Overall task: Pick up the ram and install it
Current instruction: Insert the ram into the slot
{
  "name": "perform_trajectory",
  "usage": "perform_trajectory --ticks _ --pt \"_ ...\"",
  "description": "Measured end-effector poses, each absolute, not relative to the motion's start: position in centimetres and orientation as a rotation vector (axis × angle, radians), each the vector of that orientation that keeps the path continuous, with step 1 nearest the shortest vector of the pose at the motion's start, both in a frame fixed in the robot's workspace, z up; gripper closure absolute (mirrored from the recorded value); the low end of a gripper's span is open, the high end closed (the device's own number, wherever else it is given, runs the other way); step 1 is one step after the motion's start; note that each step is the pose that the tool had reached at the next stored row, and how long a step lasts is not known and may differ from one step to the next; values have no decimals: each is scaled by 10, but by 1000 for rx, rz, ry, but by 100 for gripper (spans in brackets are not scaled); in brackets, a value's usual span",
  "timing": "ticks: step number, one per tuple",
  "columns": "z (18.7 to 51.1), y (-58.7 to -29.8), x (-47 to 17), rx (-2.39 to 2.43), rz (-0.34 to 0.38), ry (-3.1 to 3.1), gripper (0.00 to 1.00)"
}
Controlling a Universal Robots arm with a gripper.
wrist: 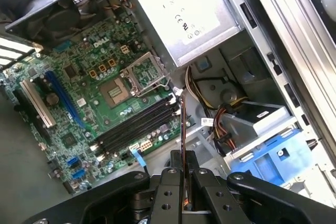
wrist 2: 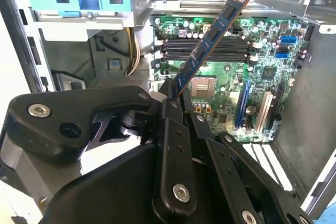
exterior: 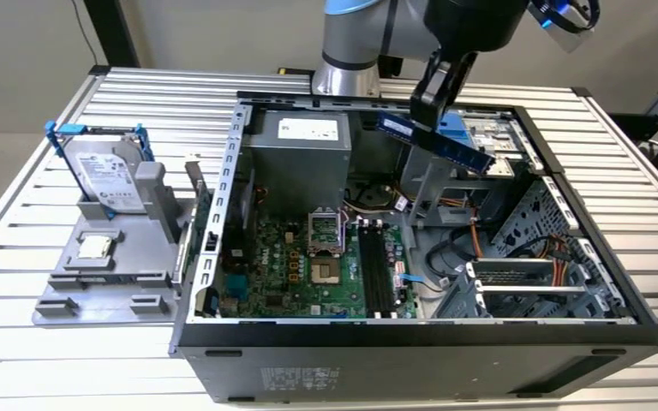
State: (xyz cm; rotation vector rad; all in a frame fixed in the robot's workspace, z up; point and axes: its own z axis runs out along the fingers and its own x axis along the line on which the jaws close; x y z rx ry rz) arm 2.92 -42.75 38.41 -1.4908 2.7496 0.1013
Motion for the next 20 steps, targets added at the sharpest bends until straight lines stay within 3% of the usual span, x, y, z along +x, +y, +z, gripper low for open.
perform_trajectory --ticks 20 --pt "383 -432 29 -1159 98 2897 100"
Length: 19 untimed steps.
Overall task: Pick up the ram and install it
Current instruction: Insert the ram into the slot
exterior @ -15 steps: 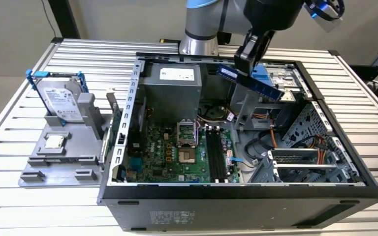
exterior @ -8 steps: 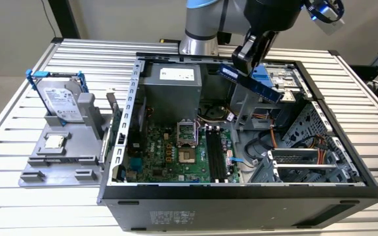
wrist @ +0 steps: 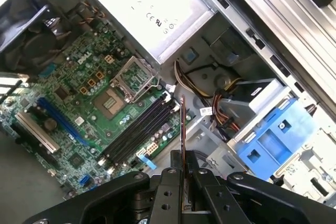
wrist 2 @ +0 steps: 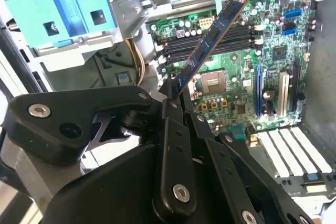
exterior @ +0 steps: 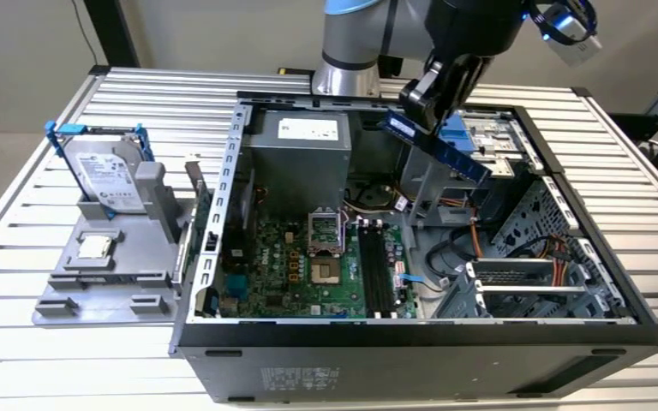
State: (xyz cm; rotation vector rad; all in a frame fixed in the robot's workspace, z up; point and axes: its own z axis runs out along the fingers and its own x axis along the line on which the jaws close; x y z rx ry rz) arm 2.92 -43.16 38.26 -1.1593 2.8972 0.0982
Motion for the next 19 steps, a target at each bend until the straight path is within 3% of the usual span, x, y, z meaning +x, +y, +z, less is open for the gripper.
perform_trajectory --ticks 19 --pt "381 -437 29 -856 94 2994 100"
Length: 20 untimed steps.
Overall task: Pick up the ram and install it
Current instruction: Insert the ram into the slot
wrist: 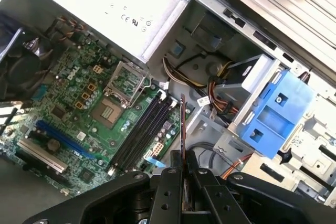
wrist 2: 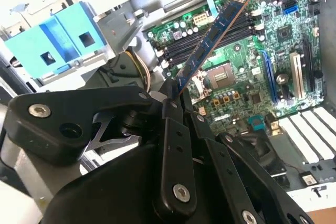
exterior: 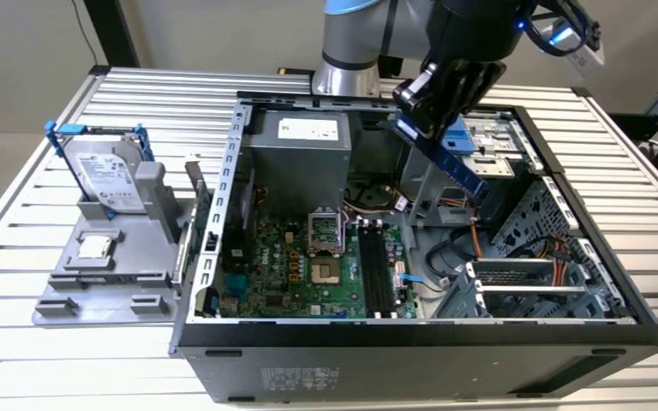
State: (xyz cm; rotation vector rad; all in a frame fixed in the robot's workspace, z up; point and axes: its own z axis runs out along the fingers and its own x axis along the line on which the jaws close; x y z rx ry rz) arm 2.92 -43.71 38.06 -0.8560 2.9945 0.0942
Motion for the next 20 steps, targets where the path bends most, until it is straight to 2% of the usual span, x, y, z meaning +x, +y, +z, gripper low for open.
perform_trajectory --ticks 20 --pt "375 -437 29 -346 86 3086 100"
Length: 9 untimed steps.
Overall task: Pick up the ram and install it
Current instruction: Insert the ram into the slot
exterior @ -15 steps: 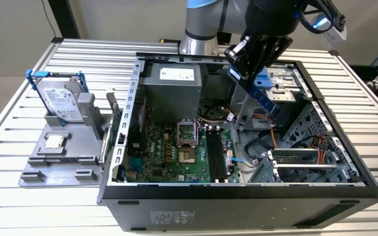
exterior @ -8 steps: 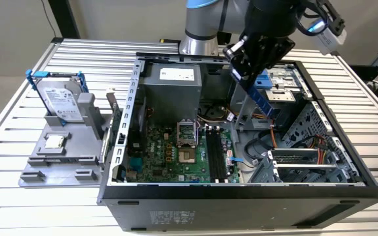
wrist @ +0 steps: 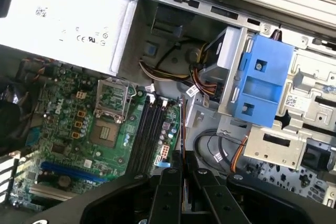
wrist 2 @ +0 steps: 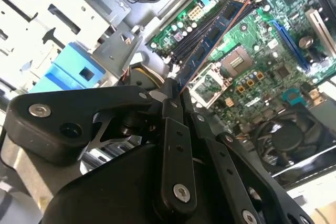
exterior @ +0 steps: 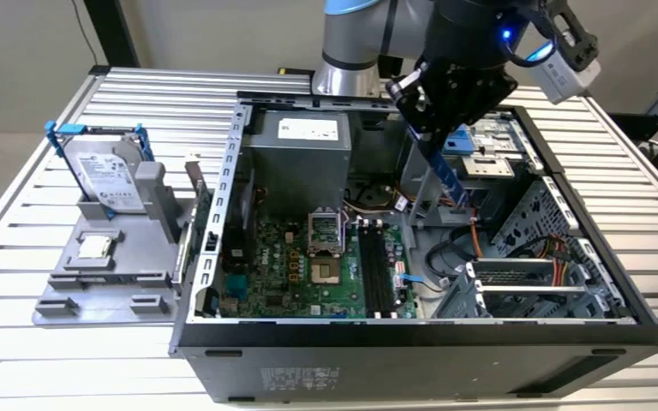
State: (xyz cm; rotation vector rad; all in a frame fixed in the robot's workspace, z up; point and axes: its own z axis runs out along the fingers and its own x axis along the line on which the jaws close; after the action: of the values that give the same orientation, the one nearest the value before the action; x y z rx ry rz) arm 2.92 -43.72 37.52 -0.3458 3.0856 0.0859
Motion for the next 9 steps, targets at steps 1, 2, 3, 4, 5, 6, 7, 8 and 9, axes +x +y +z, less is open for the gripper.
perform_trajectory --ticks 1,2,3,4,5,6,7,8,9 --pt "375 -437 29 -337 86 3086 100" --pt "375 -437 29 -337 86 3086 100" --pt "375 -437 29 -336 86 3086 100" --pt "375 -437 29 -336 86 3086 100" --pt "374 -437 29 -336 86 3086 100" --pt "372 -437 29 -334 86 3086 100" --pt "371 -437 29 -333 86 3086 100" --pt "369 -437 29 -332 86 3087 100" --pt "367 -437 29 -331 86 3086 100"
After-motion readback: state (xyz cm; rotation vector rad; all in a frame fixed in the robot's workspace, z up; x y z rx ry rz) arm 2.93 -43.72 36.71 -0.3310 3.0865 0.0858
